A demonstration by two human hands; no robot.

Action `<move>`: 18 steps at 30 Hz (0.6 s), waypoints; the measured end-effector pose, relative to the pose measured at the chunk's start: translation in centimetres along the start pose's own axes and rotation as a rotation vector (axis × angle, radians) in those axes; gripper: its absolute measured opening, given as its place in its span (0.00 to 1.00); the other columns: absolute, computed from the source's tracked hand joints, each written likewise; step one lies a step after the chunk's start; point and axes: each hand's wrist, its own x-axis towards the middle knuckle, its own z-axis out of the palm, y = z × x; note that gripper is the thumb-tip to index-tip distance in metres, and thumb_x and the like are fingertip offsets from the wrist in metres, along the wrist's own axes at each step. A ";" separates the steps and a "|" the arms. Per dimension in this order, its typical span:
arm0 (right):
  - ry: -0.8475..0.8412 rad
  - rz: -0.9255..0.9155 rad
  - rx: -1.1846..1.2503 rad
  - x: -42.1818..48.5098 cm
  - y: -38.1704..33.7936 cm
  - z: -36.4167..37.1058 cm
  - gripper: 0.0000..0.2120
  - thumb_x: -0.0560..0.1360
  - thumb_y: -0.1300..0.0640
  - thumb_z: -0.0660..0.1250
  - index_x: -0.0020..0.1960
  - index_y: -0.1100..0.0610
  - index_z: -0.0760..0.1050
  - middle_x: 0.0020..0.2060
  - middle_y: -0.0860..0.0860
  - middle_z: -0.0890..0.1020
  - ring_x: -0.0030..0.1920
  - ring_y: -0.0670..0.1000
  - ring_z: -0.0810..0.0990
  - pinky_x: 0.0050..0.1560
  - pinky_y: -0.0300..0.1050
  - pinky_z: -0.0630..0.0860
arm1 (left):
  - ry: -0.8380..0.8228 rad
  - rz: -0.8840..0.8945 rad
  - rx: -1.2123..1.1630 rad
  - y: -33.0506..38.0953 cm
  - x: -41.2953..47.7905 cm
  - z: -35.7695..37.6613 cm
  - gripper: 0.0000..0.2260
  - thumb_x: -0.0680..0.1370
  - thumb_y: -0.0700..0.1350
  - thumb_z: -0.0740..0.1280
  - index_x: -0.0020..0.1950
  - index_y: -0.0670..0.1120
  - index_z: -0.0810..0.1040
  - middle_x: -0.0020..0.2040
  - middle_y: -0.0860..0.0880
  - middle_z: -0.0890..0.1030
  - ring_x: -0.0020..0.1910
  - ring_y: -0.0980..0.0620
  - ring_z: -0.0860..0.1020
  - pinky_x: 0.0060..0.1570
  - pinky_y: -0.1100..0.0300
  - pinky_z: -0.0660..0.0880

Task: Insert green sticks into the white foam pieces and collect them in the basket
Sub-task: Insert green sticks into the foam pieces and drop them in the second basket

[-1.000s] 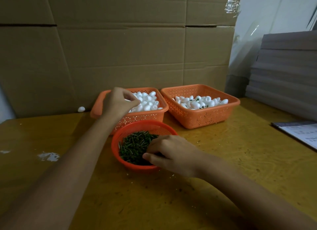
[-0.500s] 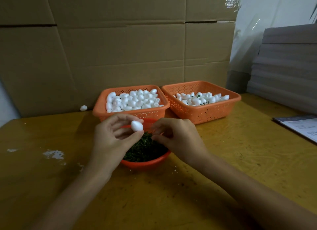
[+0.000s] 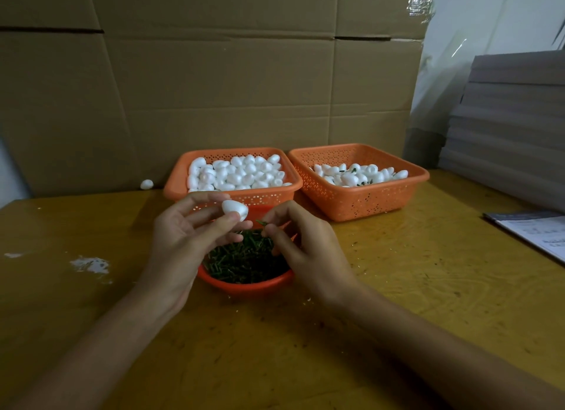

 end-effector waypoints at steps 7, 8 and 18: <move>0.005 -0.025 0.004 -0.5 -0.4 0.5 0.03 0.84 0.59 0.65 0.56 0.55 0.71 0.45 0.45 0.81 0.39 0.49 0.82 0.43 0.61 0.78 | -0.053 0.021 0.027 -0.2 0.0 -0.3 0.17 0.70 0.41 0.77 0.57 0.44 0.80 0.55 0.40 0.87 0.54 0.40 0.87 0.47 0.59 0.83; 0.008 -0.035 0.007 -0.5 -0.4 0.5 0.03 0.84 0.59 0.65 0.56 0.55 0.71 0.44 0.45 0.81 0.38 0.49 0.82 0.43 0.61 0.78 | -0.059 0.029 0.031 -0.2 0.1 -0.3 0.17 0.69 0.40 0.78 0.56 0.45 0.80 0.55 0.41 0.87 0.54 0.41 0.87 0.47 0.59 0.83; 0.068 -0.009 0.036 -0.6 -0.8 0.6 0.12 0.81 0.56 0.72 0.59 0.55 0.71 0.48 0.44 0.88 0.38 0.47 0.85 0.45 0.59 0.80 | -0.042 0.054 0.061 -0.8 0.3 -0.8 0.15 0.66 0.37 0.78 0.50 0.48 0.82 0.58 0.42 0.86 0.60 0.41 0.85 0.57 0.52 0.82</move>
